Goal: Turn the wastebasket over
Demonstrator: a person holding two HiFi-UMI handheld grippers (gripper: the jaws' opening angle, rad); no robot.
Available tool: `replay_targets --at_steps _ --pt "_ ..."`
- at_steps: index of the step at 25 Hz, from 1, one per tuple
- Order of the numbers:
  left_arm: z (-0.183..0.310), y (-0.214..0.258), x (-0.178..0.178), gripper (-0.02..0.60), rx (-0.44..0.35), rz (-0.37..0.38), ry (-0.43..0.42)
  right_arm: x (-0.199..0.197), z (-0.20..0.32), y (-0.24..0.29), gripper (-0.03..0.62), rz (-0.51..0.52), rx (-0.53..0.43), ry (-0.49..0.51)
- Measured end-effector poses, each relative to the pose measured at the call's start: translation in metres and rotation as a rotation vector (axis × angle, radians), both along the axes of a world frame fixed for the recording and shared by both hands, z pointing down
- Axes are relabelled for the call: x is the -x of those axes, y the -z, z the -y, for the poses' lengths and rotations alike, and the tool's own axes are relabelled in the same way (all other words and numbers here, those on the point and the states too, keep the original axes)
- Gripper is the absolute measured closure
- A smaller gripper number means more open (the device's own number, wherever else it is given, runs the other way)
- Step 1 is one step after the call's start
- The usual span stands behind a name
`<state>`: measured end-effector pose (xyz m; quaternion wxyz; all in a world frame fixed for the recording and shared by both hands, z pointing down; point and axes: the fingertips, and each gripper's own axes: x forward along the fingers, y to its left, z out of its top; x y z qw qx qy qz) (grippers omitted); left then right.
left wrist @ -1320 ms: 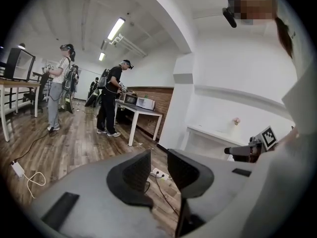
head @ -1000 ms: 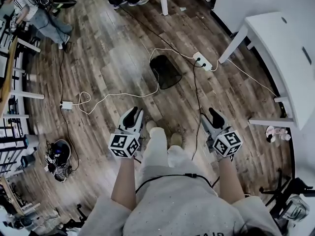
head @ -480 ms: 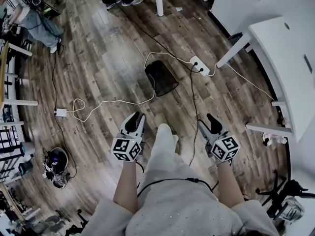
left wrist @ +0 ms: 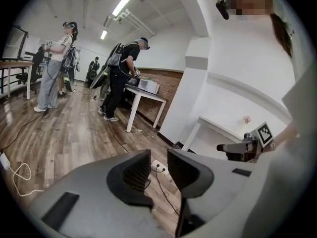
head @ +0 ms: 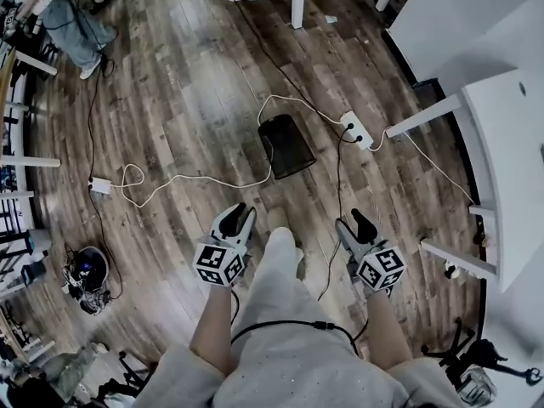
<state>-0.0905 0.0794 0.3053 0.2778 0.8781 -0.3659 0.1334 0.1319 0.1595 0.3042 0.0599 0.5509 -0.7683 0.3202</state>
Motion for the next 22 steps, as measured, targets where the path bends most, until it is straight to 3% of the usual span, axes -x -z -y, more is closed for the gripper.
replay_targets --at_steps 13,22 --pt "0.084 -0.063 -0.006 0.479 0.081 -0.01 -0.01 0.008 0.095 -0.057 0.375 -0.052 0.103 0.109" --pt "0.1 -0.12 -0.012 0.479 0.142 0.012 -0.036 0.012 0.139 -0.108 0.375 -0.089 0.135 0.189"
